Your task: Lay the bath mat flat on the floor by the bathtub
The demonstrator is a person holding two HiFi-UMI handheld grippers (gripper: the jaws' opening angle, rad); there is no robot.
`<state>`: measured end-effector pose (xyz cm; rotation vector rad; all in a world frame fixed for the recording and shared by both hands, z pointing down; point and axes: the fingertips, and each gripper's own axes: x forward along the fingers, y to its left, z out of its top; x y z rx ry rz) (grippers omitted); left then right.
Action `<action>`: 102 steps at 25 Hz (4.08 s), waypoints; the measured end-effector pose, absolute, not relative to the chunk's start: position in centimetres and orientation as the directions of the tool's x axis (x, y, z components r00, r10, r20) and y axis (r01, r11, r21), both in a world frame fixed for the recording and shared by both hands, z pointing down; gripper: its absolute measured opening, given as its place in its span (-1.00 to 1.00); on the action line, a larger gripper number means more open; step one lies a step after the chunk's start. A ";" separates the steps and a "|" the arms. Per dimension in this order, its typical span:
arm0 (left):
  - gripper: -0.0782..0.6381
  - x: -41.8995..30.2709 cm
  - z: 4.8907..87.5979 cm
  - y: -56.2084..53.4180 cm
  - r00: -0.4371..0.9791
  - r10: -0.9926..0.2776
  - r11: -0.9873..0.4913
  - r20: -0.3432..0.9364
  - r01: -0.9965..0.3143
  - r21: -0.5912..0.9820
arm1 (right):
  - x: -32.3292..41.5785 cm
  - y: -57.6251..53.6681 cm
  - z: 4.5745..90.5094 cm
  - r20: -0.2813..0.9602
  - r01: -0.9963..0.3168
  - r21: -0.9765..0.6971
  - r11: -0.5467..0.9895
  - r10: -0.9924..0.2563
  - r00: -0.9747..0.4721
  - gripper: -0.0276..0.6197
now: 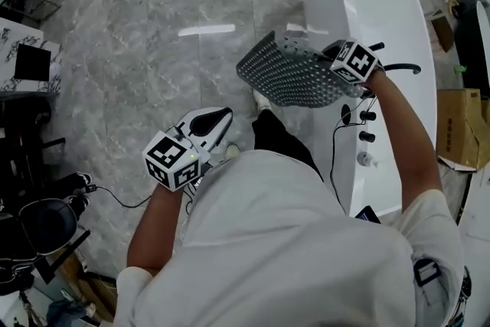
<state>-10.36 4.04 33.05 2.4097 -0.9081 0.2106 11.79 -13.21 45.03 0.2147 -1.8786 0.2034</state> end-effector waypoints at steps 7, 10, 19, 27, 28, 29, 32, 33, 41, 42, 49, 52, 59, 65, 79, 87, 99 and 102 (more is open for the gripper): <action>-0.73 -6.9 33.1 -7.4 0.737 -0.580 -0.574 0.346 -0.672 0.468 | 11.7 -29.0 48.2 0.960 -0.147 -0.021 0.989 -0.021 -0.278 -0.82; -0.73 -5.3 33.1 -12.3 0.733 -0.581 -0.564 0.355 -0.676 0.474 | 12.0 -36.1 49.5 0.963 -0.115 0.003 0.993 -0.034 -0.267 -0.82; -0.73 -3.0 35.3 -22.7 0.719 -0.565 -0.492 0.404 -0.687 0.535 | 15.0 -57.8 55.7 0.984 -0.152 0.119 0.981 -0.137 -0.114 -0.82; -0.73 -3.7 39.9 -25.8 0.715 -0.532 -0.416 0.453 -0.687 0.595 | 14.3 -71.6 59.4 0.927 -0.088 0.357 0.930 -0.364 -0.085 -0.82; -0.73 -3.7 40.6 -26.0 0.716 -0.528 -0.407 0.457 -0.686 0.603 | 14.2 -72.3 60.3 0.922 -0.072 0.371 0.926 -0.376 -0.088 -0.82; -0.73 -3.6 41.4 -26.2 0.717 -0.522 -0.399 0.462 -0.684 0.611 | 14.1 -72.7 61.5 0.919 -0.048 0.380 0.924 -0.383 -0.092 -0.82; -0.73 -3.3 44.1 -27.0 0.720 -0.507 -0.382 0.473 -0.680 0.626 | 13.7 -72.3 65.9 0.917 0.029 0.392 0.920 -0.388 -0.096 -0.82; -0.73 -3.1 45.0 -27.2 0.722 -0.501 -0.381 0.476 -0.679 0.628 | 13.6 -71.6 67.7 0.919 0.041 0.388 0.921 -0.383 -0.098 -0.82; -0.73 -1.3 49.4 -25.8 0.753 -0.442 -0.352 0.488 -0.646 0.677 | 14.6 -58.8 82.2 0.965 -0.022 0.244 0.970 -0.245 -0.097 -0.82; -0.73 -1.1 49.9 -25.5 0.758 -0.432 -0.350 0.490 -0.641 0.683 | 14.7 -57.0 83.5 0.970 -0.027 0.221 0.975 -0.223 -0.097 -0.82; -0.73 -0.5 53.6 -23.2 0.781 -0.370 -0.351 0.503 -0.619 0.703 | 15.9 -46.2 90.2 0.993 -0.031 0.085 0.996 -0.087 -0.079 -0.82; -0.73 -0.3 54.7 -22.7 0.791 -0.348 -0.361 0.504 -0.609 0.706 | 16.6 -42.1 92.3 0.997 -0.035 0.021 0.999 -0.024 -0.071 -0.81; -0.73 0.6 56.6 -21.4 0.808 -0.318 -0.386 0.497 -0.589 0.710 | 17.7 -33.5 96.0 0.994 -0.086 -0.079 0.993 0.072 -0.082 -0.76; -0.73 1.2 58.2 -18.5 0.819 -0.284 -0.384 0.498 -0.573 0.724 | 18.7 -28.3 98.1 0.991 -0.128 -0.114 0.985 0.105 -0.078 -0.66; -0.73 0.4 56.7 -14.6 0.829 -0.284 -0.434 0.482 -0.559 0.706 | 19.6 -20.7 97.4 0.987 -0.231 -0.152 0.961 0.136 -0.084 -0.81; -0.73 -0.3 54.0 -13.1 0.828 -0.307 -0.478 0.470 -0.561 0.675 | 18.5 -18.9 94.3 0.987 -0.282 -0.140 0.949 0.111 -0.116 -0.81; -0.73 -0.9 46.2 -8.5 0.842 -0.347 -0.608 0.413 -0.537 0.584 | 17.0 -14.7 84.5 0.984 -0.380 -0.094 0.920 0.026 -0.179 -0.84; -0.73 -1.0 44.4 -7.2 0.848 -0.352 -0.652 0.396 -0.526 0.546 | 16.7 -13.1 81.4 0.980 -0.405 -0.083 0.911 0.000 -0.201 -0.84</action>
